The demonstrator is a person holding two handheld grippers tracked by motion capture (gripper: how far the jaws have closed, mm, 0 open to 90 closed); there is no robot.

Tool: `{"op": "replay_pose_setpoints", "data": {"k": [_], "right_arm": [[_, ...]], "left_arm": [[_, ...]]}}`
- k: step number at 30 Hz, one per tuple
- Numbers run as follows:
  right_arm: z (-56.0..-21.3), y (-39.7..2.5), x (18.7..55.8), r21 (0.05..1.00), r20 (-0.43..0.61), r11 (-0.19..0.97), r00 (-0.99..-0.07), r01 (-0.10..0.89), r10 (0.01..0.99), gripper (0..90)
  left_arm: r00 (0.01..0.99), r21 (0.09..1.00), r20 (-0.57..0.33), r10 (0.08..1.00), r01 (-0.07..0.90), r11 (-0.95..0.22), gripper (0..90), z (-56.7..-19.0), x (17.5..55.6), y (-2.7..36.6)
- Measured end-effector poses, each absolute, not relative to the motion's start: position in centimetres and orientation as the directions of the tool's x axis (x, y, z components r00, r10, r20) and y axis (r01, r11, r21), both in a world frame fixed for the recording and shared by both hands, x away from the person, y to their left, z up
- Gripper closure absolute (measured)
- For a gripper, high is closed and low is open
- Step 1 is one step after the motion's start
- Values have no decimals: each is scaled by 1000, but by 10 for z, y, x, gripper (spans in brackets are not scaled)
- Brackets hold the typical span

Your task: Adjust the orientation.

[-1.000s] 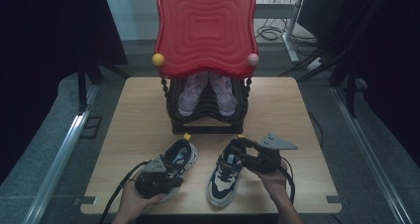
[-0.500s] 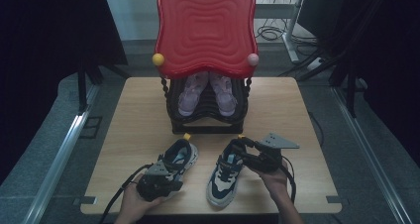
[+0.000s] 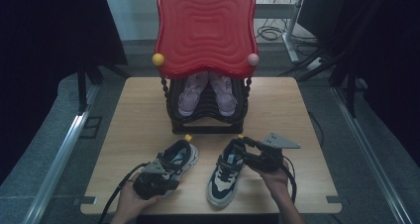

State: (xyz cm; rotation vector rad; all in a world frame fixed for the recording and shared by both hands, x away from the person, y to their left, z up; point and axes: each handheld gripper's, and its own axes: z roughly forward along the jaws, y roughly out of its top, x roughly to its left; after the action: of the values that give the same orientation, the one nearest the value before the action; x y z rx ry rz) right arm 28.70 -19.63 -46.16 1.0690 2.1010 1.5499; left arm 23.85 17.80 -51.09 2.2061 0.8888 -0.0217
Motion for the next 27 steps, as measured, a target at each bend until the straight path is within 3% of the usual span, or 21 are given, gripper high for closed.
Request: {"op": "replay_pose_setpoints", "data": {"k": [27], "right_arm": [[-462, -199, 288, 916, 170, 130, -664, 378, 729, 496]], "left_arm": [[675, 645, -296, 676, 663, -380, 899, -516, 253, 223]]}}
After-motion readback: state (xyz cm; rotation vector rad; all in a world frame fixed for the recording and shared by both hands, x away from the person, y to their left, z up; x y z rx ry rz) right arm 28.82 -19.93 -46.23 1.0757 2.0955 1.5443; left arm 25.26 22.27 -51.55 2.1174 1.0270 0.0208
